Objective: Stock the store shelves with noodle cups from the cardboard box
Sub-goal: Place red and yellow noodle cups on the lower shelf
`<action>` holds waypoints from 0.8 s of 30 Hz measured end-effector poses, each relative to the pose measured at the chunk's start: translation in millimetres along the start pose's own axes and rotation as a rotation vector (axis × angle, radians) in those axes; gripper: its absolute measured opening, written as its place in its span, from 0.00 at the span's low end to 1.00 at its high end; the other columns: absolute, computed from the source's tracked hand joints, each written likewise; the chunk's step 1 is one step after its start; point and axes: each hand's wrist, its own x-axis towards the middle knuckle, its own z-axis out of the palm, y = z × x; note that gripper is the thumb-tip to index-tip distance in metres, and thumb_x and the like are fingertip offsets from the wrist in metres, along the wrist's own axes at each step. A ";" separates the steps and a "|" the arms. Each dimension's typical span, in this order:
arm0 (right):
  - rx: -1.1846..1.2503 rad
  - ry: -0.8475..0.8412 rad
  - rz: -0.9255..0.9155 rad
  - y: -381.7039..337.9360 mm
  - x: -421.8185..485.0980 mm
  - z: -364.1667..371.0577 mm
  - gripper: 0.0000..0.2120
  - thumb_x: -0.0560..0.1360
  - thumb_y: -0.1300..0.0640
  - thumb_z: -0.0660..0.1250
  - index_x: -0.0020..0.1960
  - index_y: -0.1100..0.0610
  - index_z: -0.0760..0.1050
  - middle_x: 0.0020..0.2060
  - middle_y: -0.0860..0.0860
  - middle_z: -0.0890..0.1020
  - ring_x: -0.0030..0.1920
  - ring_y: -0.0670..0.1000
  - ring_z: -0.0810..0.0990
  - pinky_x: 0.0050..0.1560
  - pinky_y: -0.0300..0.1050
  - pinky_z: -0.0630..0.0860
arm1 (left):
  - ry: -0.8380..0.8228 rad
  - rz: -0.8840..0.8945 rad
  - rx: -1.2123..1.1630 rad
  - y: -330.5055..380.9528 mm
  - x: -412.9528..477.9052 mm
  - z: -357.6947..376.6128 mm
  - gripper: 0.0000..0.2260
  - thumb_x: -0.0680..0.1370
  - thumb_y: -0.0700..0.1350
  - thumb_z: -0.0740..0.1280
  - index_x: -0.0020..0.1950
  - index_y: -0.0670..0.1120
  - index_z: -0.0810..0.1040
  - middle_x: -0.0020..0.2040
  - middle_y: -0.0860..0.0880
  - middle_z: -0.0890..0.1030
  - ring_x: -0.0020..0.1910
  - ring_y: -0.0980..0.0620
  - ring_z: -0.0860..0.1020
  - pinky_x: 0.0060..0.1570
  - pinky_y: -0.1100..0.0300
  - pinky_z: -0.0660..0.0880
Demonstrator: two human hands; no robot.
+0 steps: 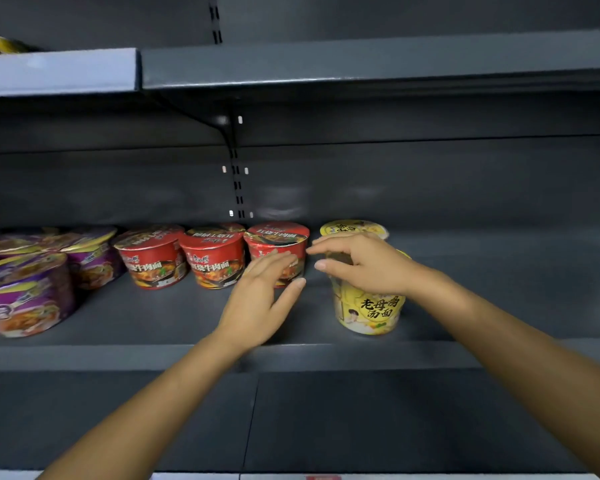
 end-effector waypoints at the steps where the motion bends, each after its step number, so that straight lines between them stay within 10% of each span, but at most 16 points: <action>1: 0.006 0.000 -0.015 -10.5 3.8 3.9 0.16 0.78 0.51 0.64 0.65 0.52 0.75 0.64 0.47 0.77 0.65 0.44 0.72 0.63 0.35 0.64 | 0.004 -0.012 0.011 -3.8 -6.9 -8.6 0.29 0.76 0.61 0.54 0.69 0.45 0.72 0.67 0.49 0.74 0.68 0.52 0.68 0.66 0.64 0.59; 24: 0.212 -0.450 -0.161 -298.0 51.0 212.7 0.18 0.77 0.48 0.64 0.67 0.50 0.73 0.66 0.46 0.74 0.66 0.48 0.71 0.64 0.41 0.65 | -0.097 -0.506 0.309 -111.2 -287.7 -214.8 0.16 0.78 0.52 0.64 0.63 0.46 0.78 0.60 0.48 0.80 0.63 0.47 0.74 0.61 0.58 0.69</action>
